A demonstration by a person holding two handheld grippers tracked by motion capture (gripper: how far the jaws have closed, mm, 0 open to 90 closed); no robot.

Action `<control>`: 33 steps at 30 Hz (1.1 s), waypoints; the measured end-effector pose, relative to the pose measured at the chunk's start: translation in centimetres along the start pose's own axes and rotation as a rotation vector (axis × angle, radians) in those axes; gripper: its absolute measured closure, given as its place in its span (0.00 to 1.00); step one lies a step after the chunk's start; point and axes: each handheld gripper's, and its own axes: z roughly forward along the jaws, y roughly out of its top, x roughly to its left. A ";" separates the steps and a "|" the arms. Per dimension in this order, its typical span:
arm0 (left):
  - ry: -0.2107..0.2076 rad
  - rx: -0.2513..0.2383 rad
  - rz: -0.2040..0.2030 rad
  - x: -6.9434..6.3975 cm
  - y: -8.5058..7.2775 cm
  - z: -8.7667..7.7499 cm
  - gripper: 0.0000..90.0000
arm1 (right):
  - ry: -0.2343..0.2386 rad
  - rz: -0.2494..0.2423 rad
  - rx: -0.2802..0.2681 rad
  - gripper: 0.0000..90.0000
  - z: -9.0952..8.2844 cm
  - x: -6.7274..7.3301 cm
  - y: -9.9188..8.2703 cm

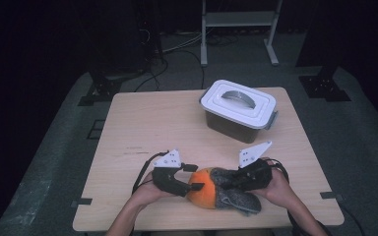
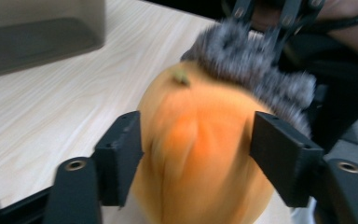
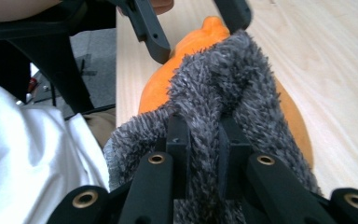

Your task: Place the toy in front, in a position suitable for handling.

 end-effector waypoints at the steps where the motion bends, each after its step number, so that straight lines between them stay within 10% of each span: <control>1: -0.005 0.020 0.009 -0.1 0.0 0.2 0.33 | 0.007 -0.006 0.003 0.86 0.2 0.2 0.1; 14: 0.000 0.043 0.193 -1.4 0.1 0.6 0.53 | -0.079 0.039 -0.039 0.86 -1.8 -1.3 -0.2; 22: 0.058 0.020 0.134 -0.5 -0.2 0.2 0.48 | -0.033 0.015 -0.024 0.86 -1.0 -0.3 0.0; 28: -0.017 0.039 0.069 -0.3 -0.2 0.3 0.29 | -0.006 0.020 -0.019 0.86 -0.8 -0.4 -0.2; 33: -0.019 0.060 0.118 -0.8 -0.3 0.8 0.37 | -0.006 0.005 -0.015 0.85 -0.5 0.0 0.2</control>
